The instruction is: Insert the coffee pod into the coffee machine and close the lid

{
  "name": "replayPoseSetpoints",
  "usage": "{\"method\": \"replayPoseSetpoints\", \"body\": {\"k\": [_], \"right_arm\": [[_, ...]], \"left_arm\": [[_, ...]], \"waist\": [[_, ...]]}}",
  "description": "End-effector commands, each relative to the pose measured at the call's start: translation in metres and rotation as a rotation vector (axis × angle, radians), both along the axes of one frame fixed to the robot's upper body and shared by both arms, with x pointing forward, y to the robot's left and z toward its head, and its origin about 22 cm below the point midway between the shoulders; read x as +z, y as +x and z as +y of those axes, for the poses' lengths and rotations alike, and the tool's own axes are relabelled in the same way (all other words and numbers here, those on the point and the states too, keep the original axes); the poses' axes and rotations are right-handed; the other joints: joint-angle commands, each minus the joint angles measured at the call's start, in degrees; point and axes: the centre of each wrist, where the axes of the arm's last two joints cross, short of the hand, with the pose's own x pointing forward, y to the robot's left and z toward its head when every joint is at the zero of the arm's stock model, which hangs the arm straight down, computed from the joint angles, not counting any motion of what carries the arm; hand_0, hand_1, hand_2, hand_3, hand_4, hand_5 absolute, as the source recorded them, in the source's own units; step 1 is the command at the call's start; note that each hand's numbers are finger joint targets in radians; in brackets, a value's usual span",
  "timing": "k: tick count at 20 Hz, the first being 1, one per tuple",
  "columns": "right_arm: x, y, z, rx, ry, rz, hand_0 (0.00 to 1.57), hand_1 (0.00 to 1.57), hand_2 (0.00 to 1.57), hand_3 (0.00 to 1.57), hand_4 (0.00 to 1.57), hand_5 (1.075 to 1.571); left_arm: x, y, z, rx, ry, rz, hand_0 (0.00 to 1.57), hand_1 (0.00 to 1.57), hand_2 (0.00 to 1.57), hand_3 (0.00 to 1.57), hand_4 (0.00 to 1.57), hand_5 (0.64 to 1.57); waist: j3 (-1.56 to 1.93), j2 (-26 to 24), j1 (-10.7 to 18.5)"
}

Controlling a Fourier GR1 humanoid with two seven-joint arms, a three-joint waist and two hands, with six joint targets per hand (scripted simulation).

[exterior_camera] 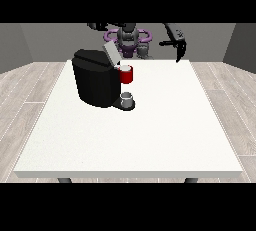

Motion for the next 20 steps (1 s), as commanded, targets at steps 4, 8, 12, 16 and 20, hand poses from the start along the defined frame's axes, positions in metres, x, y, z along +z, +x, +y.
{"method": "replayPoseSetpoints", "body": {"k": [4, 8, 12, 16, 20], "right_arm": [[0.008, 0.033, -0.004, -0.097, -0.064, -0.015, 0.00, 0.00, 0.00, 0.00, 0.23, 1.571], [-0.005, 0.040, -0.014, -0.106, -0.033, 0.007, 0.00, 0.00, 0.00, 0.00, 0.35, 1.571], [0.031, 0.067, -0.016, -0.111, -0.040, -0.049, 0.00, 0.00, 0.00, 0.00, 0.41, 1.571], [0.014, 0.080, -0.042, -0.185, -0.049, -0.029, 0.00, 0.00, 0.00, 0.00, 0.39, 1.571], [0.023, 0.091, -0.024, -0.129, -0.029, -0.054, 0.00, 0.00, 0.00, 0.00, 0.45, 1.571]], "left_arm": [[0.008, -0.012, -0.026, -0.058, 0.009, -0.088, 0.00, 0.00, 0.00, 0.00, 0.36, 1.571], [0.018, -0.010, -0.032, -0.047, -0.004, -0.075, 0.00, 0.00, 0.00, 0.00, 0.36, 1.571], [0.018, 0.001, 0.003, -0.002, -0.008, -0.180, 0.00, 0.00, 0.00, 0.00, 0.31, 1.571], [0.033, 0.005, -0.016, -0.023, -0.017, -0.154, 0.00, 0.00, 0.00, 0.00, 0.36, 1.571], [0.026, 0.006, 0.003, -0.011, 0.000, -0.191, 0.00, 0.00, 0.00, 0.00, 0.37, 1.571]], "waist": [[0.01, 3.7, 4.5], [0.02, 4.8, 4.0], [-0.01, 9.8, 2.2], [0.02, 9.5, 4.4], [0.00, 11.5, 3.5]]}}
